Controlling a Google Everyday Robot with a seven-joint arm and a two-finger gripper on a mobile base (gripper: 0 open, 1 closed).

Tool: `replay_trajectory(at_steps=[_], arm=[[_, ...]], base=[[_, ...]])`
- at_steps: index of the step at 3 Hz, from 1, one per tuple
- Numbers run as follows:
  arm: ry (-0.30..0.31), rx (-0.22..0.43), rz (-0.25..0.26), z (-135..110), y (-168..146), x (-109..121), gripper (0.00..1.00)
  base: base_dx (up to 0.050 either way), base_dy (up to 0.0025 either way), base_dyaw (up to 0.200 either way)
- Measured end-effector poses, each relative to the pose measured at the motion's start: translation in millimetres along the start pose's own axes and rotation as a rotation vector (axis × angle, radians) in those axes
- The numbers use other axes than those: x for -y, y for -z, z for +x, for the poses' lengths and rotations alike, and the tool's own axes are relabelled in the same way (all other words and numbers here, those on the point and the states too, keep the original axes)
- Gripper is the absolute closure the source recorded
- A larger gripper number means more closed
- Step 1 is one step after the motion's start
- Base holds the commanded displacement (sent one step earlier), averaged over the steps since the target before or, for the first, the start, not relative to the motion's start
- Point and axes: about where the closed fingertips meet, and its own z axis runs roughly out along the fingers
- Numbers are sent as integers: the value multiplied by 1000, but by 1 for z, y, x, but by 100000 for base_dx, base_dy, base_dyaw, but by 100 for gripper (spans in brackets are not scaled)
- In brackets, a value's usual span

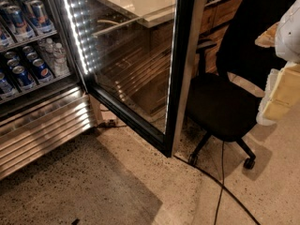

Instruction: Close right fridge door

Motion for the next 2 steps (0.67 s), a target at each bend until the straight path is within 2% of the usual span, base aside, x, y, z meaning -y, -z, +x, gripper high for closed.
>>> replay_trajectory(at_steps=[1,2], arm=[[0,0,0,0,0,0,0],[0,0,0,0,0,0,0]], base=[[4950,0,-3],[0,0,0]])
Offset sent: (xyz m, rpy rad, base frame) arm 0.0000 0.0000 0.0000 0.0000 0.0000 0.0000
